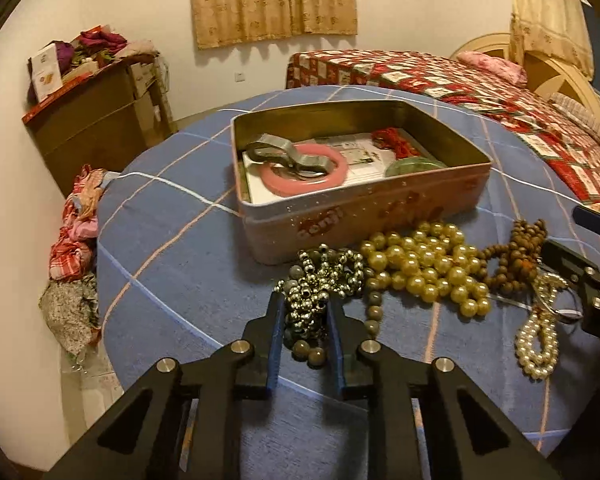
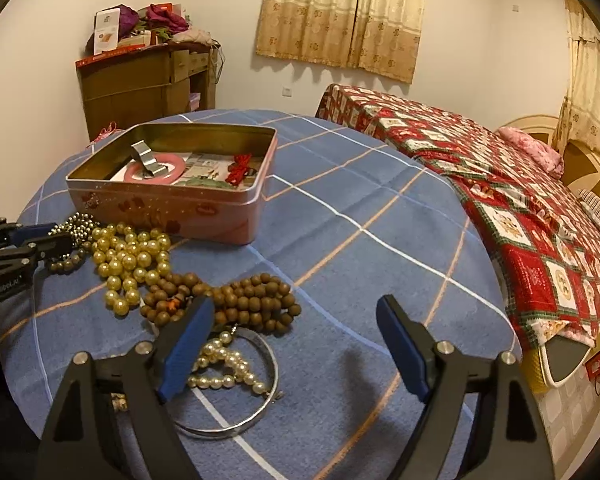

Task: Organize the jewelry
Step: 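Grasp the dark grey bead strand with the left gripper while the right gripper reaches toward the wooden beads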

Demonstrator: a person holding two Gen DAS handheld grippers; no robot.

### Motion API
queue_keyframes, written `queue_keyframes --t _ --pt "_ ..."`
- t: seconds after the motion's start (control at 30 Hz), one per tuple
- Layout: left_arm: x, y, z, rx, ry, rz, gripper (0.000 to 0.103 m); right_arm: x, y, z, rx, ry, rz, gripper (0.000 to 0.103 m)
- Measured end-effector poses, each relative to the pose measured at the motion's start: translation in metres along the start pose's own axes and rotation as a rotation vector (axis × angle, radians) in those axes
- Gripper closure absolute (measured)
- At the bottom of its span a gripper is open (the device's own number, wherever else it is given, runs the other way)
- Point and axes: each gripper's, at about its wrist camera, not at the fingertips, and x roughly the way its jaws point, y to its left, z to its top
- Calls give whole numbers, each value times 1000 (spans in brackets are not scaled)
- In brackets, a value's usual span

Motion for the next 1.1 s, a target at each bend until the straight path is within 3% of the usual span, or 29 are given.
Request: queue_keyframes --t 0.17,0.37,0.63,0.83,0.93,1.1 --pt "-18 6 9 -29 -49 -23 94 -2 -1 -1 6 -9 -3 17" --pt "-49 11 28 -39 -130 -46 94 -3 -12 2 38 -22 -17 17" --pt "-67 28 39 -76 -203 -2 94 -2 -26 2 69 -19 -29 18" --pt "-57 33 36 -91 -180 -12 94 -1 -24 5 76 -4 32 21" --pt "-50 28 32 -79 -166 -21 94 6 -18 9 68 21 79 28" --pt "-40 27 27 -75 -140 -17 94 20 -15 15 98 56 127 28"
